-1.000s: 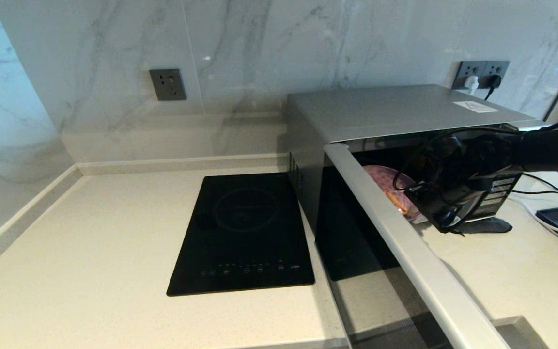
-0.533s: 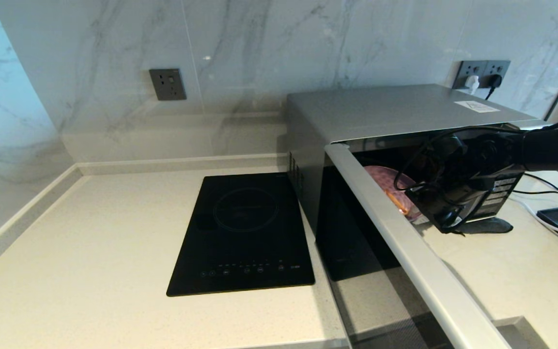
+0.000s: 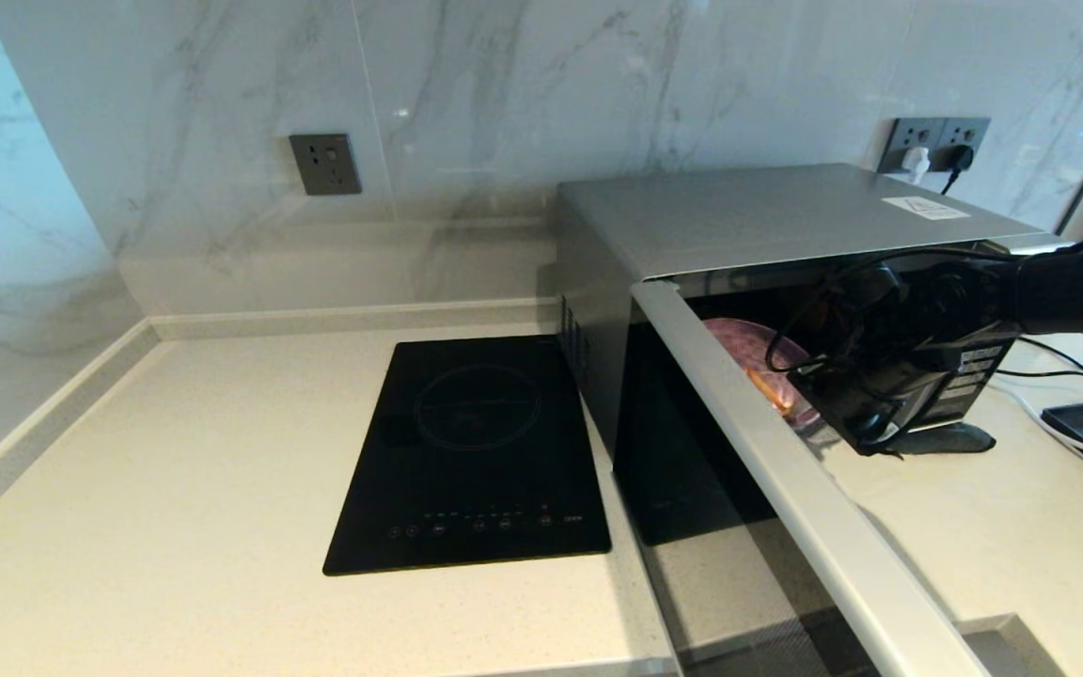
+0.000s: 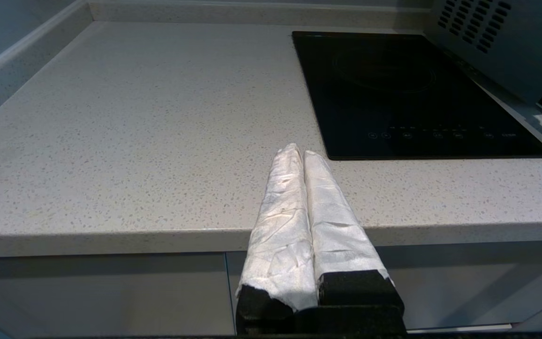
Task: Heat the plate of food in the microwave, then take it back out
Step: Take the plate out of the microwave
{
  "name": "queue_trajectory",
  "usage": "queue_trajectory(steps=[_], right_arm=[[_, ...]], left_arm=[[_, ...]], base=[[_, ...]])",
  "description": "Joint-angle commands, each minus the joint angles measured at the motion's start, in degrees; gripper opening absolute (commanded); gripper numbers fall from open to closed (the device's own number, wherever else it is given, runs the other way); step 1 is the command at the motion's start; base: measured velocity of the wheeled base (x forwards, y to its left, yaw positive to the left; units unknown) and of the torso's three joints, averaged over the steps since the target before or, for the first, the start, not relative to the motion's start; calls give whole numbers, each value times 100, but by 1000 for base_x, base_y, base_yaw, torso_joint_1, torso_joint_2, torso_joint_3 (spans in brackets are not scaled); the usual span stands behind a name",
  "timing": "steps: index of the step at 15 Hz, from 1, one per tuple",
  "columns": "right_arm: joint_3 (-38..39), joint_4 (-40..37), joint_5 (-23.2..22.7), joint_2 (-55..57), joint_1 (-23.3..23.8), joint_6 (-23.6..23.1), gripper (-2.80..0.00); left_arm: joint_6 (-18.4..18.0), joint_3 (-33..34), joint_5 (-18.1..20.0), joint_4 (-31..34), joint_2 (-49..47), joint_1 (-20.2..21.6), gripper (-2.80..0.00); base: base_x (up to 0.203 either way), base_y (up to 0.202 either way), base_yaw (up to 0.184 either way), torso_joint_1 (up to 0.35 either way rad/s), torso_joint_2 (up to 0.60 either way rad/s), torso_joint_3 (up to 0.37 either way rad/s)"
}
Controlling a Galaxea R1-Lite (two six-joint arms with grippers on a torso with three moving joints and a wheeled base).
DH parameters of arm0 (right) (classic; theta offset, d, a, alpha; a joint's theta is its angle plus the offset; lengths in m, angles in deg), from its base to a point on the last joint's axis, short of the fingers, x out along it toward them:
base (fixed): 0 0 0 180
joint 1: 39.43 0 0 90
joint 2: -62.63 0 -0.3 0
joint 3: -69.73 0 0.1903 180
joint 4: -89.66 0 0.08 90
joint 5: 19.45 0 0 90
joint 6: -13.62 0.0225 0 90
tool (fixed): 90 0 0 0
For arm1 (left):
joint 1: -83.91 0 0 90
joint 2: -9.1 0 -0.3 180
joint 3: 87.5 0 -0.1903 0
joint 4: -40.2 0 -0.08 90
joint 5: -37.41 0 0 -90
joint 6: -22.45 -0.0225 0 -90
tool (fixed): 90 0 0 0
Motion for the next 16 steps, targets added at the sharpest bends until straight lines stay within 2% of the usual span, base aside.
queue_trajectory(steps=[1,8,16], right_arm=[[-27,-31,-12,-91,1,32,0],[-20,-31,-44,-160,1,50,0],[452,-40,-18,-563,1,42,0]], left_arm=[[3,0,-3,0,-9,1,-280],[3,0,-3,0,-9,1,-280],[3,0,-3,0,-9,1,-280]], base=[[0,0,0,0,0,0],[0,0,0,0,0,0],[0,0,0,-4,-8,6]])
